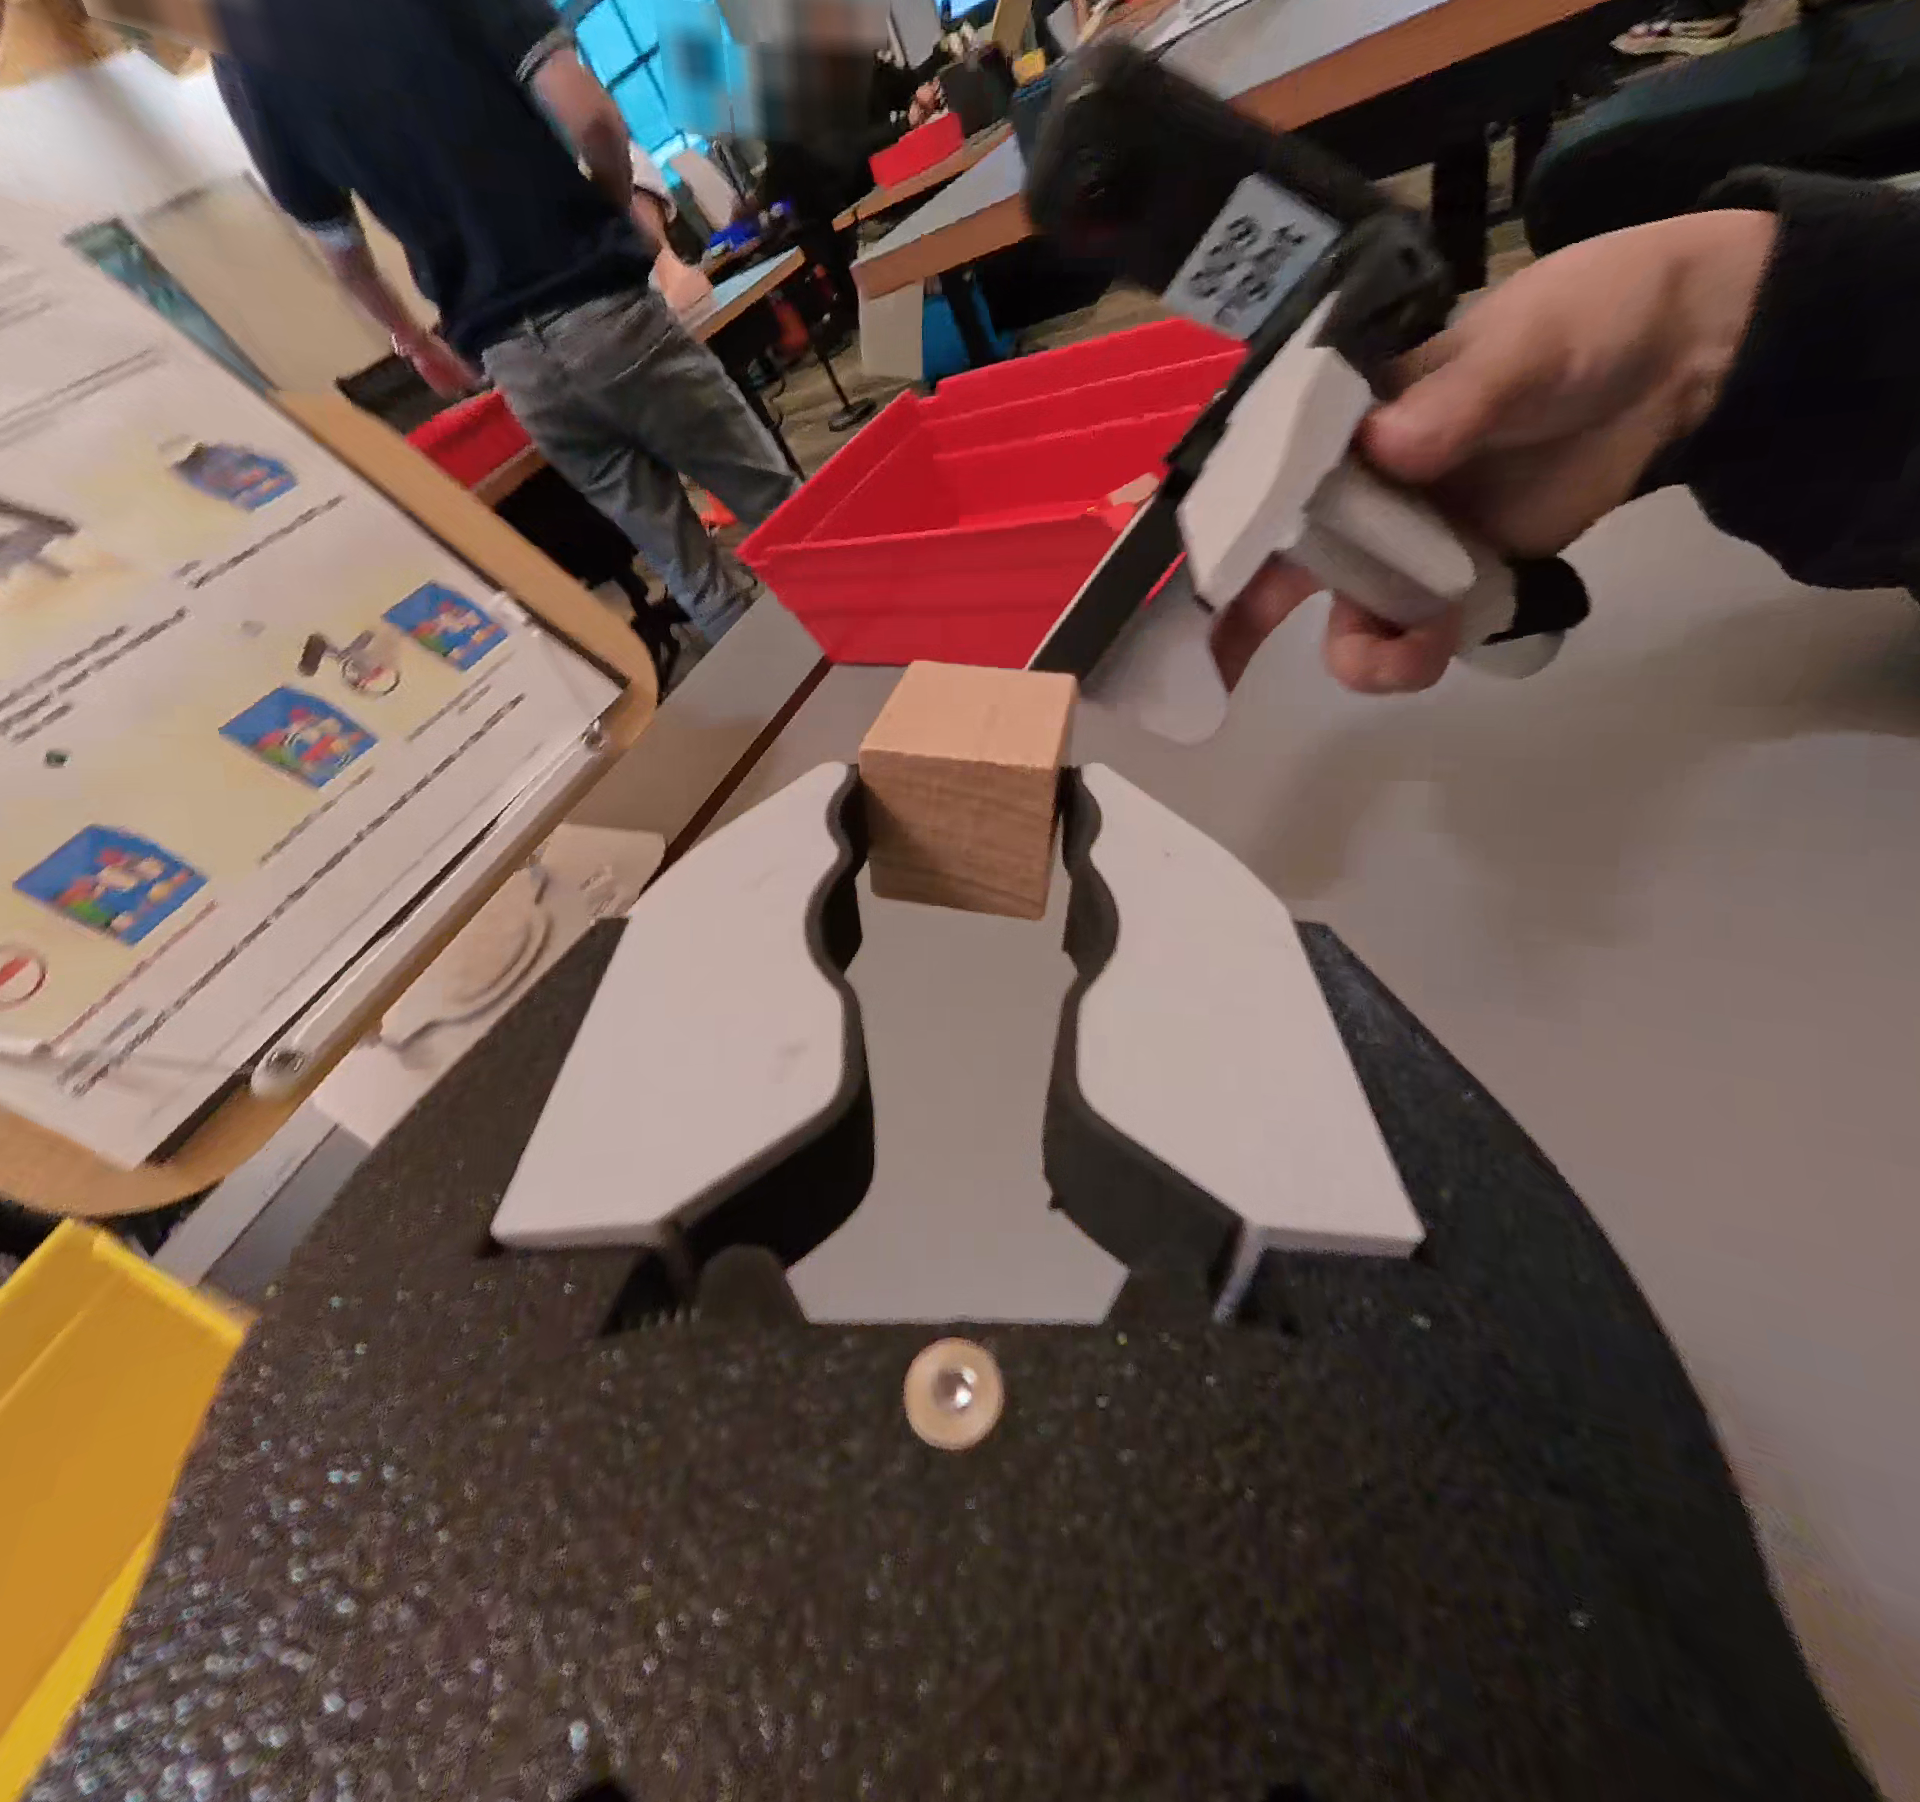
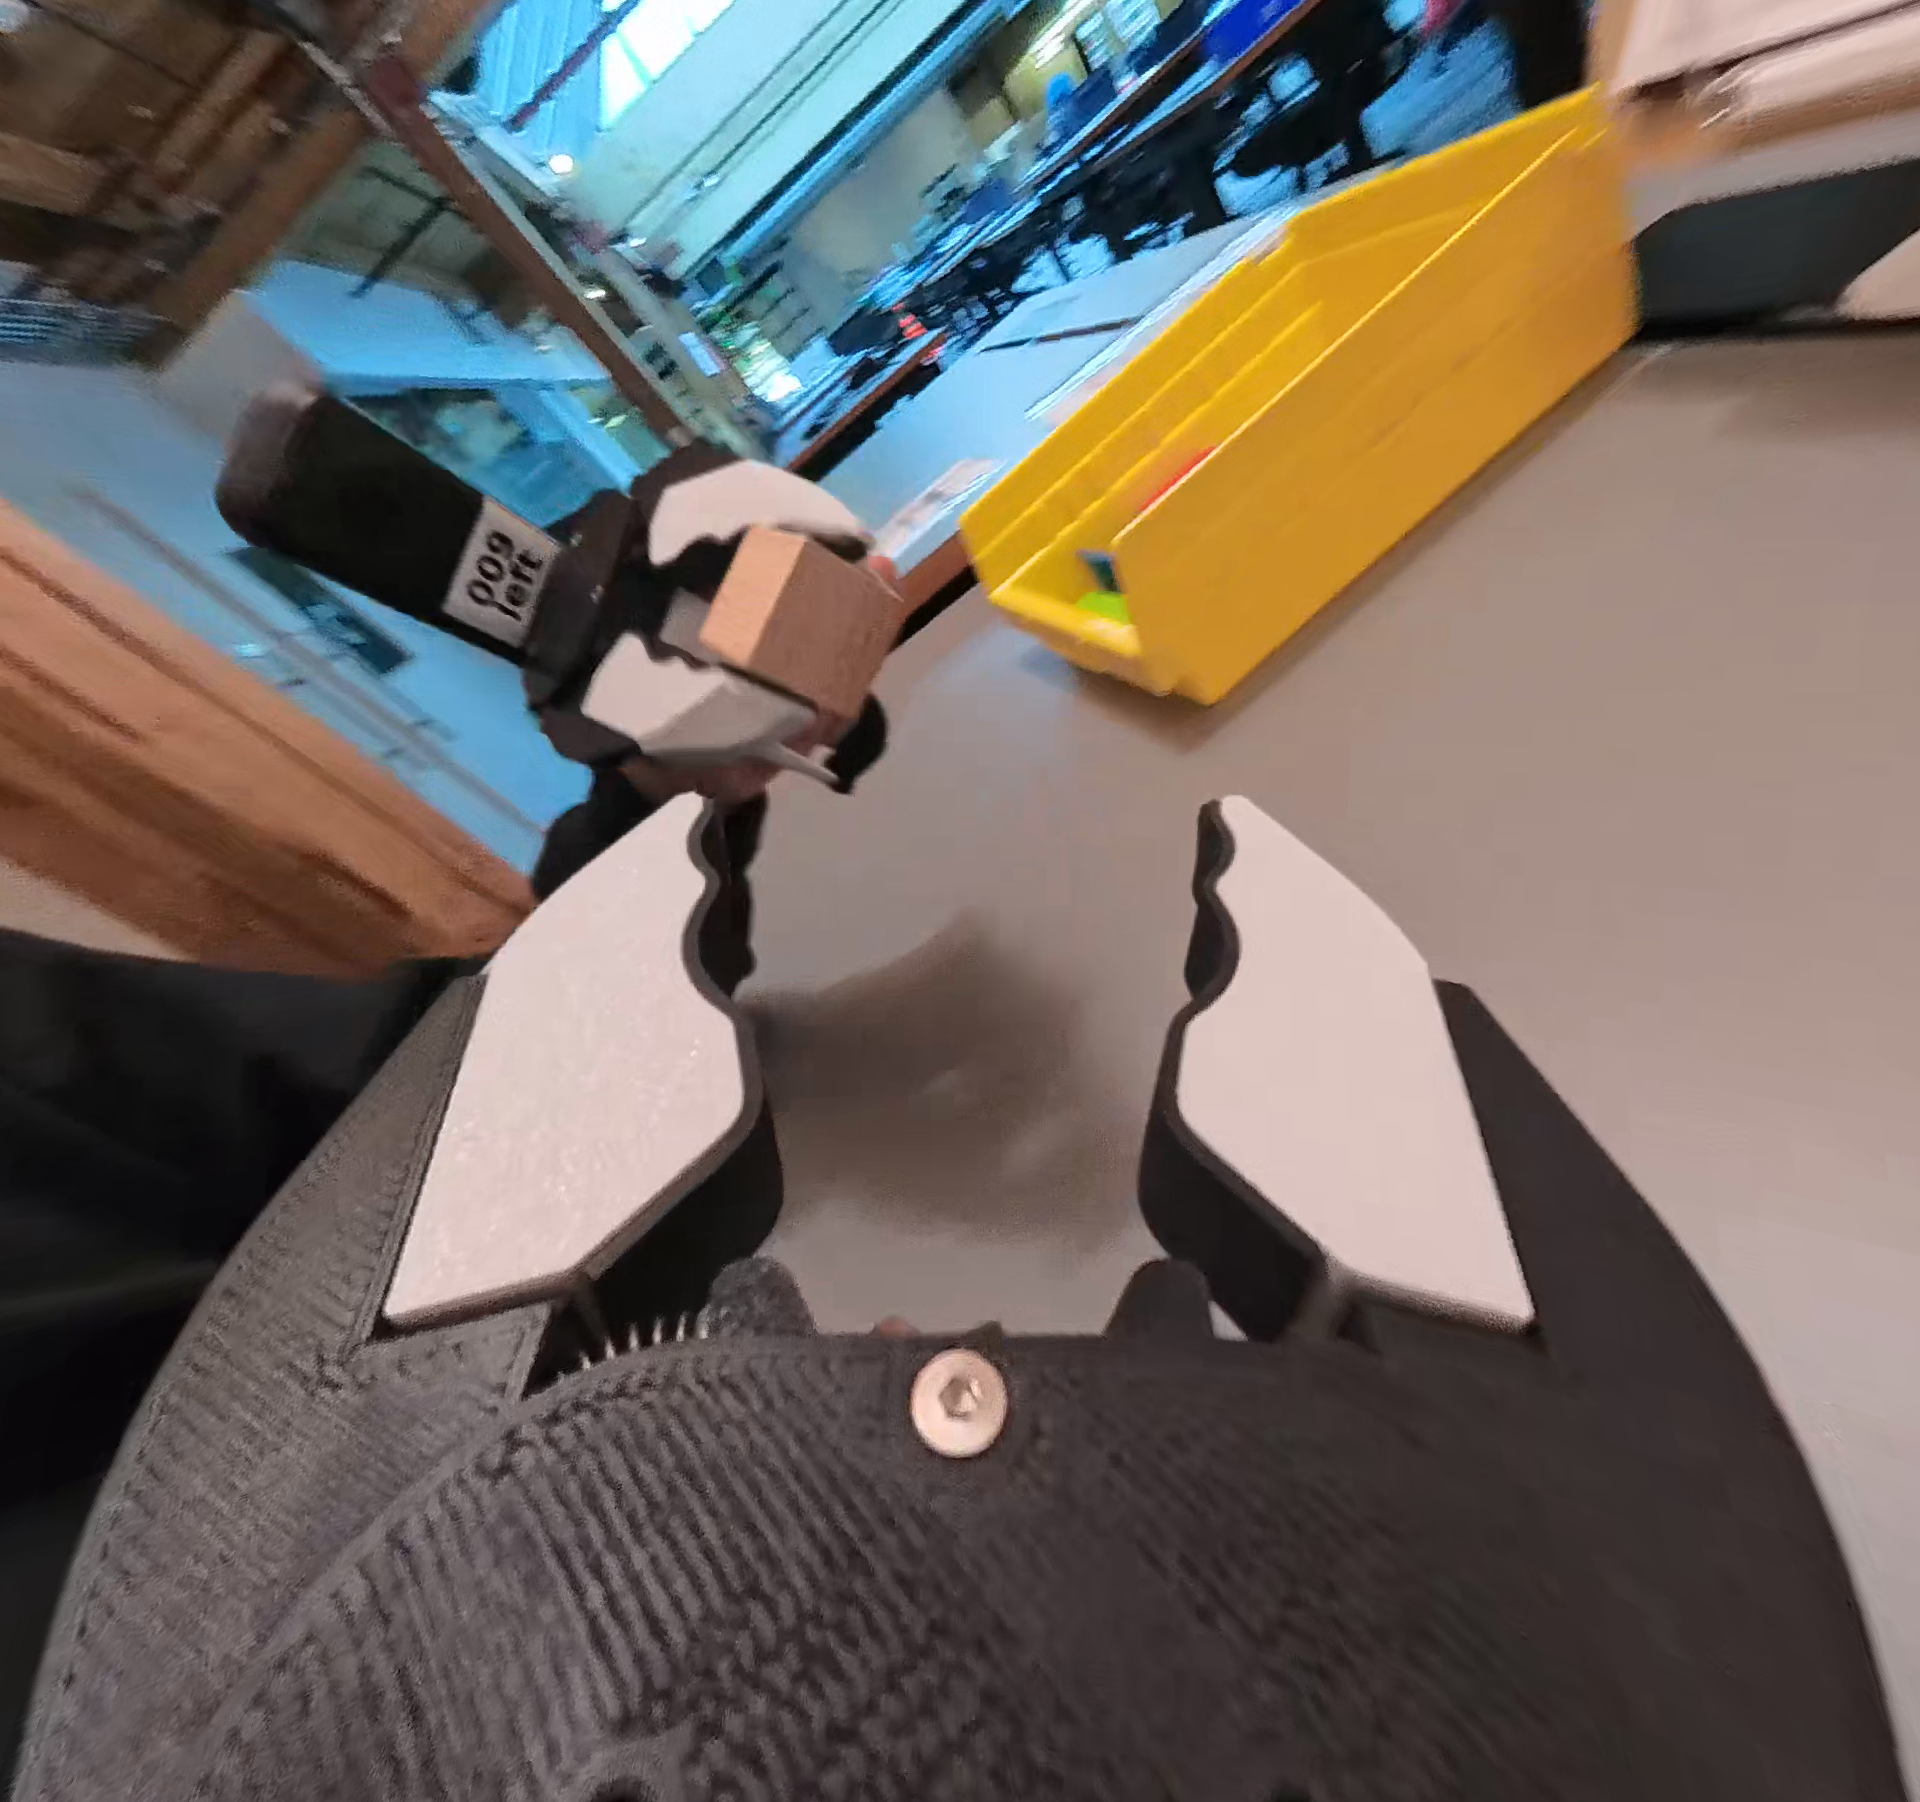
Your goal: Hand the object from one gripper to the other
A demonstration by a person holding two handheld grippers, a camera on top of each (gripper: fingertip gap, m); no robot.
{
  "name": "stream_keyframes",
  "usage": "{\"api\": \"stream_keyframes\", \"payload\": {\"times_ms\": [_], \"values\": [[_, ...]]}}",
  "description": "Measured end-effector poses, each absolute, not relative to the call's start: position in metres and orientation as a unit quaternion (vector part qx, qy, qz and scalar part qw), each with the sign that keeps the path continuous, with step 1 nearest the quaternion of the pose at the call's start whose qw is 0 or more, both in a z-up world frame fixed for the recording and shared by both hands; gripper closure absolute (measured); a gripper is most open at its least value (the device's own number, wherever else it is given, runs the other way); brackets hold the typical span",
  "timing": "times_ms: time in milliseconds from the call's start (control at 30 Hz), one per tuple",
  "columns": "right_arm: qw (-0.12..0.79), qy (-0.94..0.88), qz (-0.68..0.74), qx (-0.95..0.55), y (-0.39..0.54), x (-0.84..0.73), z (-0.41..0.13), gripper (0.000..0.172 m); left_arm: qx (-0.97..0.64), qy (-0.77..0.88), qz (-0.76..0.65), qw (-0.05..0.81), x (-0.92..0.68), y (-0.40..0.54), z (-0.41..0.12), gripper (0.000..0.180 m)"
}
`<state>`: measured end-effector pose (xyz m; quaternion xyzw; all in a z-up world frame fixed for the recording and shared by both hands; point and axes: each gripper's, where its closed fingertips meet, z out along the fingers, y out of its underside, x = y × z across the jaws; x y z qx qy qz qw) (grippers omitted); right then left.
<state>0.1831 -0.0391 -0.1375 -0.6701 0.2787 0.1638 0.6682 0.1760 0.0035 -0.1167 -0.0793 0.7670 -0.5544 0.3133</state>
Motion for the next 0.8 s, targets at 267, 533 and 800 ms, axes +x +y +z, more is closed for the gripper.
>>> {"api": "stream_keyframes", "payload": {"times_ms": [267,533,800], "values": [[0.639,0.218,0.363,-0.643,-0.005,0.123,-0.133,0.091,0.011,0.733,-0.582,0.352,0.127,-0.024,-0.131,0.145],[0.619,0.188,0.385,-0.658,0.000,0.106,-0.130,0.106,0.027,0.742,-0.547,0.387,0.126,-0.026,-0.137,0.145],[0.632,0.187,0.342,-0.670,-0.001,0.119,-0.131,0.137,-0.021,0.747,-0.540,0.387,0.136,-0.027,-0.138,0.145]]}}
